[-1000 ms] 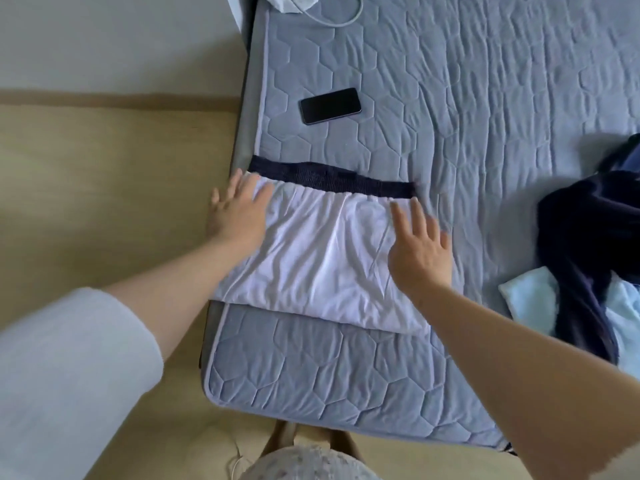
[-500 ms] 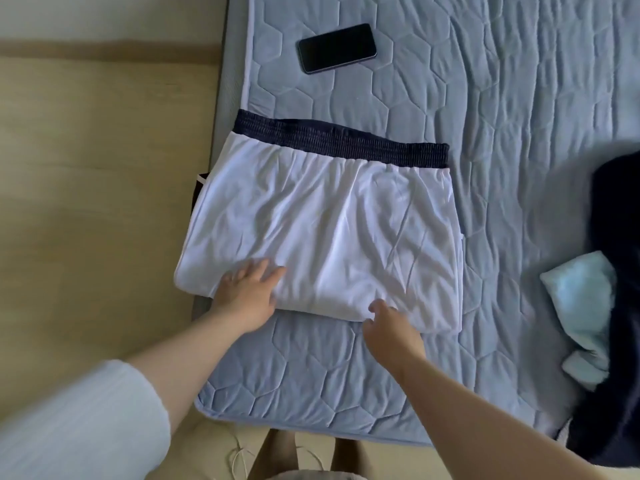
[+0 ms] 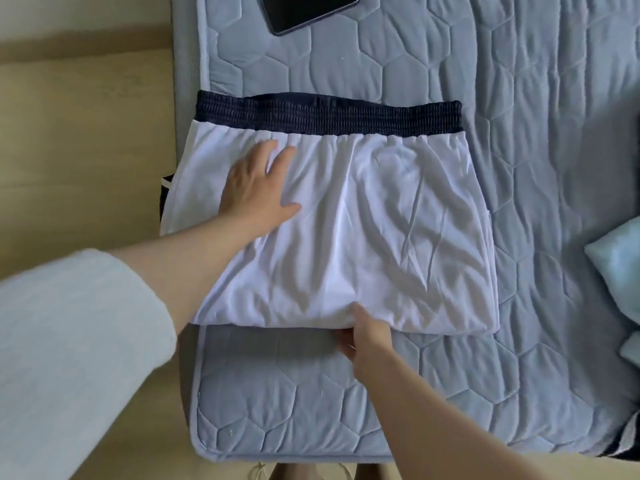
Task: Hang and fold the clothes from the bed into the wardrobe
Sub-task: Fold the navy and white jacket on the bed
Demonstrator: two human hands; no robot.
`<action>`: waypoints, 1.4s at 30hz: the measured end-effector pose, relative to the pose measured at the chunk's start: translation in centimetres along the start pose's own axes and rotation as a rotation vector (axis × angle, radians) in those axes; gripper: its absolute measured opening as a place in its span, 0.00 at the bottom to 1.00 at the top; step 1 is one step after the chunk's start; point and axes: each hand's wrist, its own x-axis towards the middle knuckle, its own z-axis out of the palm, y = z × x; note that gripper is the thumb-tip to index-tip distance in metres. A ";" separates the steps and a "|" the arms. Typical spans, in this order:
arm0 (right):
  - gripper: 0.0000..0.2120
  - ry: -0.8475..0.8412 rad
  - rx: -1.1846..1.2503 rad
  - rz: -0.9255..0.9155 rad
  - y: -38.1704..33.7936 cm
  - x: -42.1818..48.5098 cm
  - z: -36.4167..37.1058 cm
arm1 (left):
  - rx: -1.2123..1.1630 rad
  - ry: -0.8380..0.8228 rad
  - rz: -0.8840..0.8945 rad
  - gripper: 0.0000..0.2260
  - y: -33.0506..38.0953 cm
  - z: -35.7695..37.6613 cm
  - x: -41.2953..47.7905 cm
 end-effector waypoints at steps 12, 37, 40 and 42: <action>0.15 0.330 0.222 -0.221 -5.0 4.9 -5.0 | 0.115 -0.325 -0.046 0.55 3.4 -0.1 10.1; 0.07 -0.042 0.298 -0.150 -2.8 2.9 -11.8 | -0.843 -0.323 -0.250 0.16 3.5 -0.3 3.6; 0.06 -0.082 0.334 -0.137 -2.2 2.4 -11.2 | -0.710 -0.195 -0.314 0.16 2.5 -0.8 3.9; 0.09 -0.099 0.316 -0.124 -2.2 2.1 -11.1 | -0.388 -0.177 -0.294 0.21 2.1 -0.7 4.3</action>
